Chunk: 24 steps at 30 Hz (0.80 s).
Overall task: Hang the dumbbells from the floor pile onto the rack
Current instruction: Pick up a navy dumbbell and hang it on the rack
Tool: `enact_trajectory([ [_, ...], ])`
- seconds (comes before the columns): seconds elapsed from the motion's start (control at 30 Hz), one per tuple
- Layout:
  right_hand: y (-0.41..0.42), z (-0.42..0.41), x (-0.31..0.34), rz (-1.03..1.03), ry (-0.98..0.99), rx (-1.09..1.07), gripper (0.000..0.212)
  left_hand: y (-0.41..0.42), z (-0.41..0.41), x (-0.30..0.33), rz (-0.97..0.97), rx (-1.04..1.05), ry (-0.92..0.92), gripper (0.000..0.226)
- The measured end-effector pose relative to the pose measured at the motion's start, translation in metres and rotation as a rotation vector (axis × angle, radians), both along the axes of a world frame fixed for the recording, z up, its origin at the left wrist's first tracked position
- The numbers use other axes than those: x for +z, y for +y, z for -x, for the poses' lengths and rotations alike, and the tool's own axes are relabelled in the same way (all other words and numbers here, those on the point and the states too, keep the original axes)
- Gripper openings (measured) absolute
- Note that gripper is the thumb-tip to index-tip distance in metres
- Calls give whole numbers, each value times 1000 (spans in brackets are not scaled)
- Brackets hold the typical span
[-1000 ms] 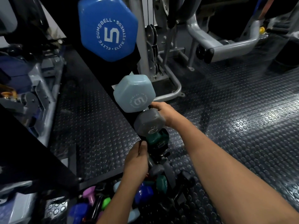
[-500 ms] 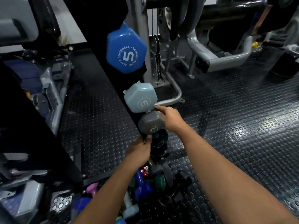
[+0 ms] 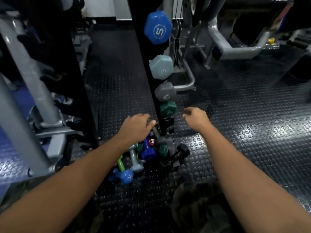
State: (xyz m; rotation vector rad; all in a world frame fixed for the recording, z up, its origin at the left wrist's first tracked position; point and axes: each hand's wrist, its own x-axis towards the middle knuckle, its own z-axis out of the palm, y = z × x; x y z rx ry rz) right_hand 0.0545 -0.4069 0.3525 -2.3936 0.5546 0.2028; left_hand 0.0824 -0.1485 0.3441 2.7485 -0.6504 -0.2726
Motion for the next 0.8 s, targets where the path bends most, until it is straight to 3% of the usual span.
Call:
enact_trajectory([
  [0.13,29,43,2,-58,-4,75,46,44,36,-11,134,-41,4,53],
  [0.3,65,77,-7,-83,54,181,54,82,61,-25,120,35,76,58],
  [0.8,130,67,-38,-54,152,273,61,137,56,-59,176,175,171,49],
])
